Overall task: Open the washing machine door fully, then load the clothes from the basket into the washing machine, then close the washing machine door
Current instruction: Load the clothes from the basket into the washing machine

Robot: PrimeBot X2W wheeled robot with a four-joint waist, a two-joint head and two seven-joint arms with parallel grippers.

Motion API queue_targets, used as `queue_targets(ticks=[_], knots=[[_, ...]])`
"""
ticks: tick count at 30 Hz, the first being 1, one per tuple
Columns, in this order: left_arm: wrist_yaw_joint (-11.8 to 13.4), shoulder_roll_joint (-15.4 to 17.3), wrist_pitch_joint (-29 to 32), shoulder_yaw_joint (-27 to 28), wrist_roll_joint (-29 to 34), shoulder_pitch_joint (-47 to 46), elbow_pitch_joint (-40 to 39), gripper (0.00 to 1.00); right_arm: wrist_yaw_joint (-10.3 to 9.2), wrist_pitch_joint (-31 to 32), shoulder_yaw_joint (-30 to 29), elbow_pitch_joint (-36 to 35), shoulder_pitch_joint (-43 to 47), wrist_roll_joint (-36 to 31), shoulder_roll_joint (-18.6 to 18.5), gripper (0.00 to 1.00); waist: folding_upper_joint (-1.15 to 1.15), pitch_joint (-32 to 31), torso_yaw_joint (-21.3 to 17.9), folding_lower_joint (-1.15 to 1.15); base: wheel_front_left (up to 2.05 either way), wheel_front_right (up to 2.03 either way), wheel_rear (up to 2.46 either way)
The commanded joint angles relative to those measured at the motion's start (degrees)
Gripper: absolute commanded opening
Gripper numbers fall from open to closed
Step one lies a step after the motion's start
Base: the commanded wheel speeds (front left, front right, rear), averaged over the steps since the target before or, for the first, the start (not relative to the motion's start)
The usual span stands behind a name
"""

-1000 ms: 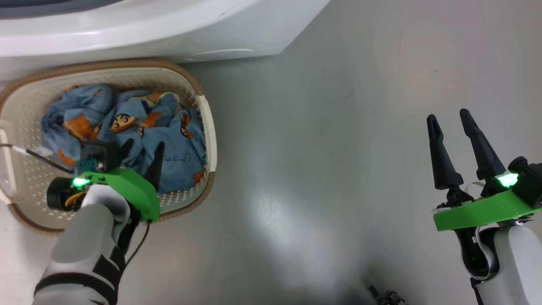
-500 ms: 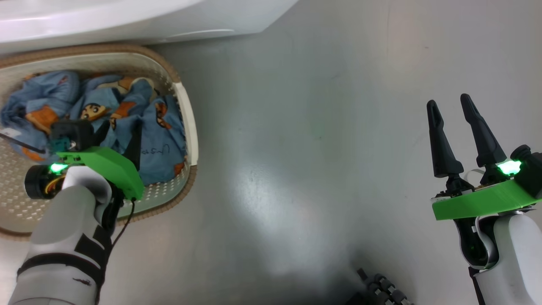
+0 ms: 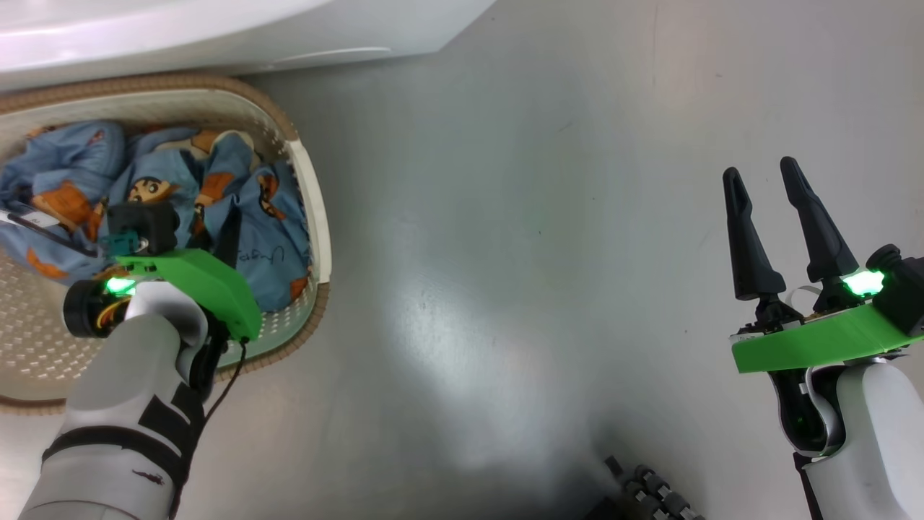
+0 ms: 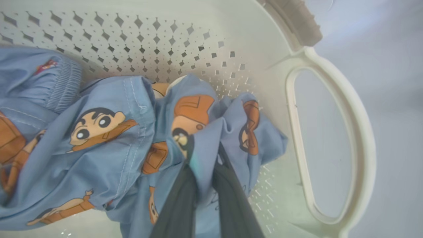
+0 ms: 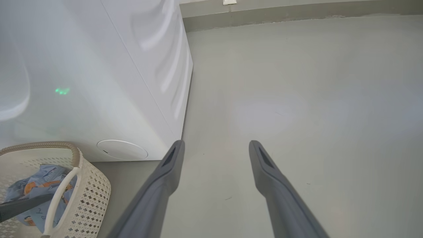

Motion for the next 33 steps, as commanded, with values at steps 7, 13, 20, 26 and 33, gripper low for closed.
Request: queue_targets(ticks=[7,13,20,26,33], knots=[[-0.1,2.6,-0.4,-2.1,-4.9,2.2,-3.5,0.00,0.16,-0.7,0.9,-0.7,1.4,0.7,-1.1,1.00,0.00,-3.4,1.7,0.00,0.00,0.00,0.00],[-0.1,3.6,-0.4,-0.1,-4.6,5.2,-7.8,0.00,0.16,-0.7,0.9,-0.1,2.6,0.3,-2.0,1.00,0.00,-8.0,3.6,0.00,0.00,0.00,0.00],[-0.1,3.7,-0.4,5.3,-0.7,10.1,-13.3,0.00,0.16,-0.7,1.0,0.8,4.5,-0.1,-3.1,1.00,0.00,-13.4,5.7,0.00,0.00,0.00,0.00],[-0.1,2.9,-0.4,11.3,4.9,15.3,-19.2,0.00,0.16,-0.7,0.8,1.5,7.2,-0.6,-4.1,1.00,0.00,-18.5,7.4,0.00,0.00,0.00,0.00],[-0.1,0.5,-0.4,17.4,11.6,21.5,-27.3,0.00,0.16,-0.7,0.2,2.3,10.9,-1.0,-5.2,1.00,0.00,-24.4,9.4,0.00,0.00,0.00,0.00]])
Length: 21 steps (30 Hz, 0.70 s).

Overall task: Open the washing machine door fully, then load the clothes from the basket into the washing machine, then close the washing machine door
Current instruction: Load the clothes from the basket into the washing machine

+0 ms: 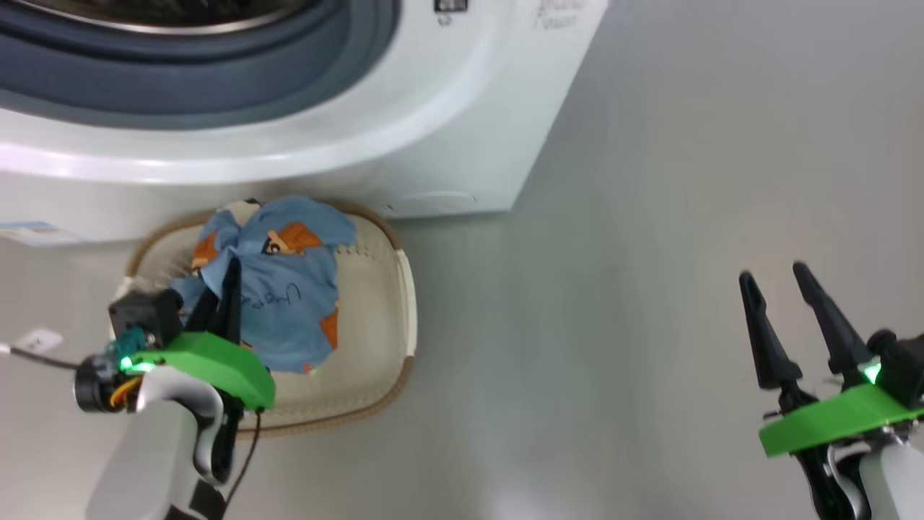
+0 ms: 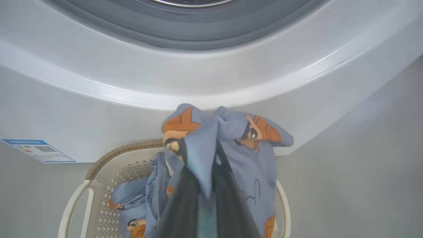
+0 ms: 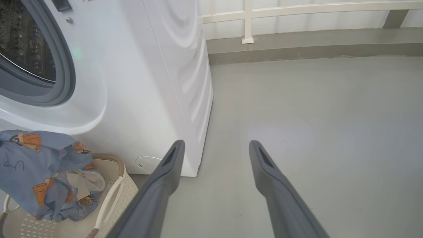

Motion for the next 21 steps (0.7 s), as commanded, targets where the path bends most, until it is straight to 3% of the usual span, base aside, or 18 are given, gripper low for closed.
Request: queue_targets(ticks=[1,21], knots=[[-0.1,1.0,-0.4,2.7,1.4,2.3,-2.9,0.00,0.16,-0.7,0.6,-0.9,2.4,-0.4,-1.2,1.00,0.00,-4.9,2.6,0.01,0.00,0.00,0.00],[-0.1,-2.5,-0.4,10.3,9.8,21.3,-26.6,0.00,0.16,-0.7,-1.7,-0.6,12.5,-1.2,-2.2,1.00,0.00,-16.8,4.4,0.01,0.00,0.00,0.00]])
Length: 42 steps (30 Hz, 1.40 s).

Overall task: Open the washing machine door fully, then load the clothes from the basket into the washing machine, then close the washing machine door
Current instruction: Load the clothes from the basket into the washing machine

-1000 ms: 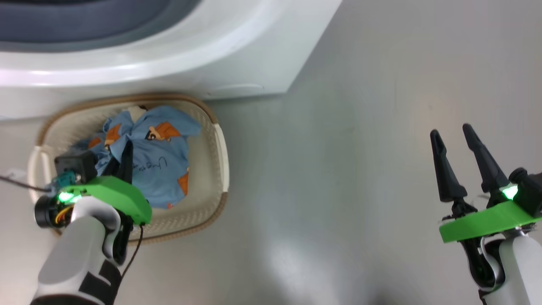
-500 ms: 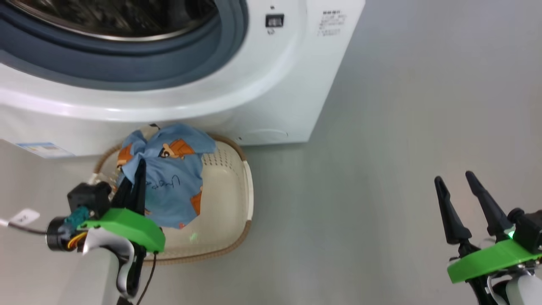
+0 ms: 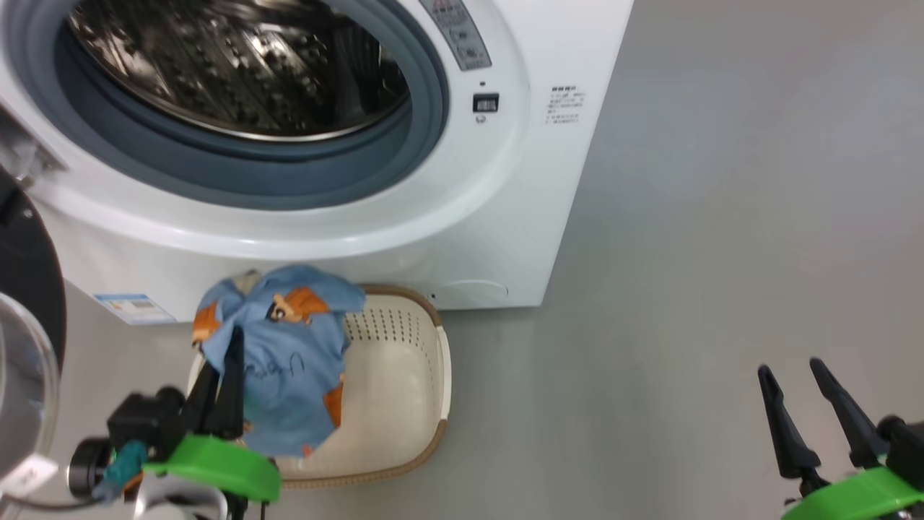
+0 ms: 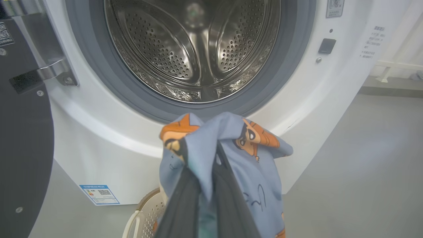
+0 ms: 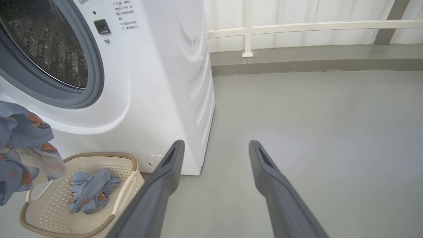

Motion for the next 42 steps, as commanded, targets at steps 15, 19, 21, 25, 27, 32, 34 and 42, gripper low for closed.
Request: queue_targets(ticks=[15,19,21,25,27,32,34,42], knots=[[-0.1,-1.1,-0.4,7.6,2.3,13.0,-13.5,0.00,0.16,-0.7,-1.5,-1.8,5.3,-1.3,-0.2,1.00,0.00,-4.1,0.6,0.01,0.00,0.00,0.00],[-0.1,-1.3,-0.4,7.7,2.4,13.3,-14.6,0.00,0.16,-0.7,-1.8,-2.2,5.0,-1.2,-0.1,1.00,0.00,-3.4,0.8,0.01,0.00,0.00,0.00],[-0.1,-1.3,-0.4,7.4,1.9,12.8,-14.7,0.00,0.16,-0.7,-1.7,-2.3,4.8,-1.2,-0.2,1.00,0.00,-3.1,0.7,0.01,0.00,0.00,0.00],[0.0,-1.3,-0.4,6.5,0.9,10.2,-14.2,0.00,0.16,-0.7,-1.4,-2.6,3.9,-1.0,-0.1,1.00,0.00,-1.9,0.5,0.01,0.00,0.00,0.00],[0.0,-1.3,-0.4,6.3,0.8,8.1,-13.8,0.00,0.16,-0.7,-1.1,-2.7,3.2,-0.8,-0.1,1.00,0.00,-0.9,0.2,0.01,0.00,0.00,0.00],[0.1,-1.3,-0.4,6.5,0.1,1.3,-12.5,0.00,0.16,-0.7,0.1,-3.1,1.1,-0.5,0.1,1.00,0.00,2.0,-1.0,0.01,0.00,0.00,0.00],[0.1,-1.3,-0.4,6.4,0.6,-2.3,-11.9,0.00,0.16,-0.7,0.5,-3.3,0.2,-0.4,0.3,1.00,0.00,3.4,-1.5,0.01,0.00,0.00,0.00],[0.1,-1.2,-0.4,9.1,3.5,-18.6,-6.3,0.00,0.16,-0.7,1.8,-3.7,-3.9,0.3,1.0,1.00,0.00,9.4,-4.2,0.01,0.00,0.00,0.00]])
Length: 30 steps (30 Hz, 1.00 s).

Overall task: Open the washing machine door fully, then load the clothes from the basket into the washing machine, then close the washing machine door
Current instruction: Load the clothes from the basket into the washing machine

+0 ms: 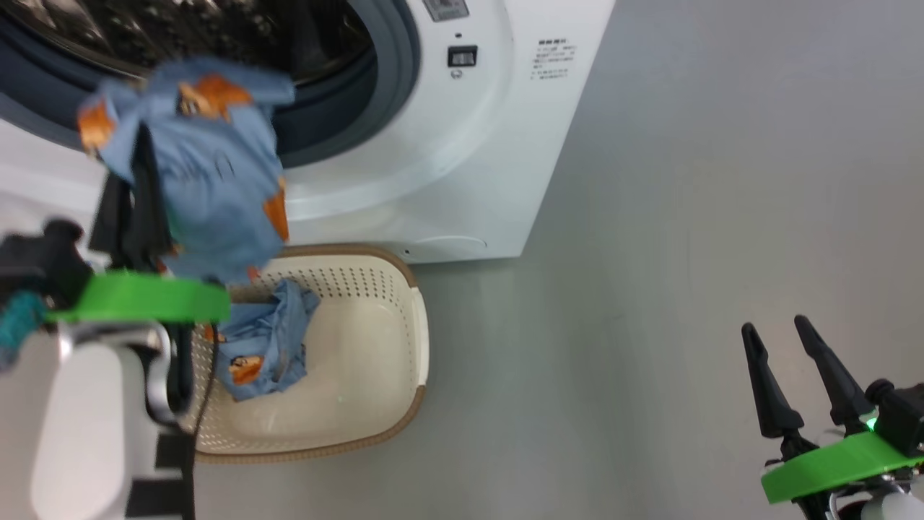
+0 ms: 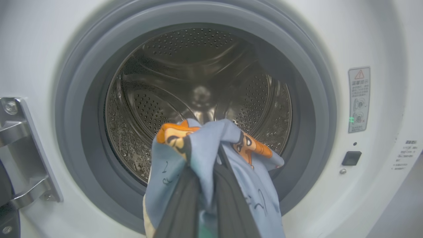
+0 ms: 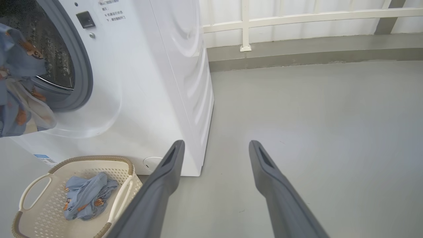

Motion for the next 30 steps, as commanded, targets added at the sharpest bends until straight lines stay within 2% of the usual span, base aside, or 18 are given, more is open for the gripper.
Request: queue_targets(ticks=[1,8,21,25,30], knots=[[0.1,1.2,-0.4,2.3,0.8,-3.8,-0.3,0.00,0.16,-0.7,1.3,-1.5,-1.3,0.5,-0.8,1.00,0.00,3.7,-2.3,-0.01,0.00,0.00,0.00],[0.0,3.9,-0.4,2.9,3.1,-16.8,8.6,0.00,0.16,-0.7,1.6,-1.5,-4.5,1.0,0.4,1.00,0.00,8.8,-5.1,-0.01,0.00,0.00,0.00],[0.0,9.0,-0.4,4.2,5.0,-29.8,27.6,0.00,0.16,-0.7,4.5,-1.1,-7.5,1.6,2.4,1.00,0.00,12.6,-9.8,-0.01,0.00,0.00,0.00],[0.5,10.6,-0.4,3.6,6.6,-33.7,28.3,0.00,0.16,-0.7,4.5,-1.4,-7.8,1.7,2.6,1.00,0.00,13.7,-10.6,-0.01,0.00,0.00,0.00],[1.7,12.1,-0.4,4.1,7.4,-37.3,23.2,0.00,0.16,-0.7,4.6,-1.7,-8.1,1.8,2.8,1.00,0.00,14.7,-11.3,-0.01,0.00,0.00,0.00]])
